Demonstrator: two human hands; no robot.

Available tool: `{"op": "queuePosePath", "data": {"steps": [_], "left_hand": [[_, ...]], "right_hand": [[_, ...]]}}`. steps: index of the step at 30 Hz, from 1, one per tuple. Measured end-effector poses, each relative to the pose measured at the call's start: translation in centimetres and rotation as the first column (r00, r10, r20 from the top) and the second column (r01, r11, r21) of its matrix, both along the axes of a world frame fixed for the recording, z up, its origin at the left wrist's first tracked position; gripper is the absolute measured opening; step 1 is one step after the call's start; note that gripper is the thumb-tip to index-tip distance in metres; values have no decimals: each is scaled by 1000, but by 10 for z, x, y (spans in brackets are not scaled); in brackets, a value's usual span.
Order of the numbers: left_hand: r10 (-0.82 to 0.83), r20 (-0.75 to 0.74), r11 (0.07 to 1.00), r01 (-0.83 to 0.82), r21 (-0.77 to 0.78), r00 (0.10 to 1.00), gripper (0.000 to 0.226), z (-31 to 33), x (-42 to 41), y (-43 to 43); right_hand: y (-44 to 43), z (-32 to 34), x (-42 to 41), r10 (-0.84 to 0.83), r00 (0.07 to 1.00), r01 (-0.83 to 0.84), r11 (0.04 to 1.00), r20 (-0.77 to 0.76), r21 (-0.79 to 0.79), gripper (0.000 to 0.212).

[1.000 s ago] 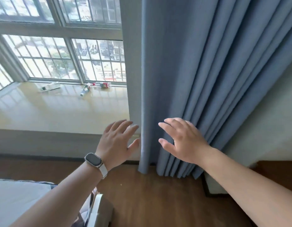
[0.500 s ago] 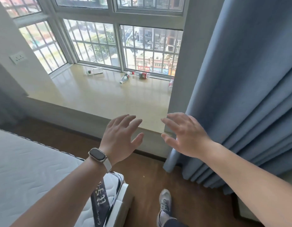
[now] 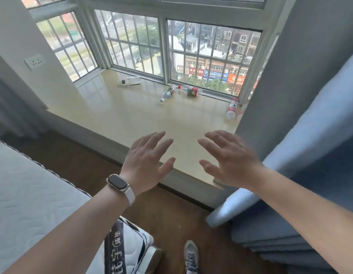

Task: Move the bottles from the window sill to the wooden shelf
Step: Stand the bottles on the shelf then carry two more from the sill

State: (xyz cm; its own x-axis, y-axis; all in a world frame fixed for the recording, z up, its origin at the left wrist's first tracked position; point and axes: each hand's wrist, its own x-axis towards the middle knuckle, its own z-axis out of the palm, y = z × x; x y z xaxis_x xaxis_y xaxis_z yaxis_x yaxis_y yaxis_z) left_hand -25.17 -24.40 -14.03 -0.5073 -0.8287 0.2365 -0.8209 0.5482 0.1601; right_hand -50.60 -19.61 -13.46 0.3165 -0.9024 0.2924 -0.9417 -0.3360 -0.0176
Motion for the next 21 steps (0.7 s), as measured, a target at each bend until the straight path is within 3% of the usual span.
{"op": "queuePosePath", "data": {"steps": [21], "left_hand": [[-48,-17,998,47,-43,999,58,2,-69,-190]], "right_hand": [[-175,10,-48,-108,993,107,994,38,25,59]]}}
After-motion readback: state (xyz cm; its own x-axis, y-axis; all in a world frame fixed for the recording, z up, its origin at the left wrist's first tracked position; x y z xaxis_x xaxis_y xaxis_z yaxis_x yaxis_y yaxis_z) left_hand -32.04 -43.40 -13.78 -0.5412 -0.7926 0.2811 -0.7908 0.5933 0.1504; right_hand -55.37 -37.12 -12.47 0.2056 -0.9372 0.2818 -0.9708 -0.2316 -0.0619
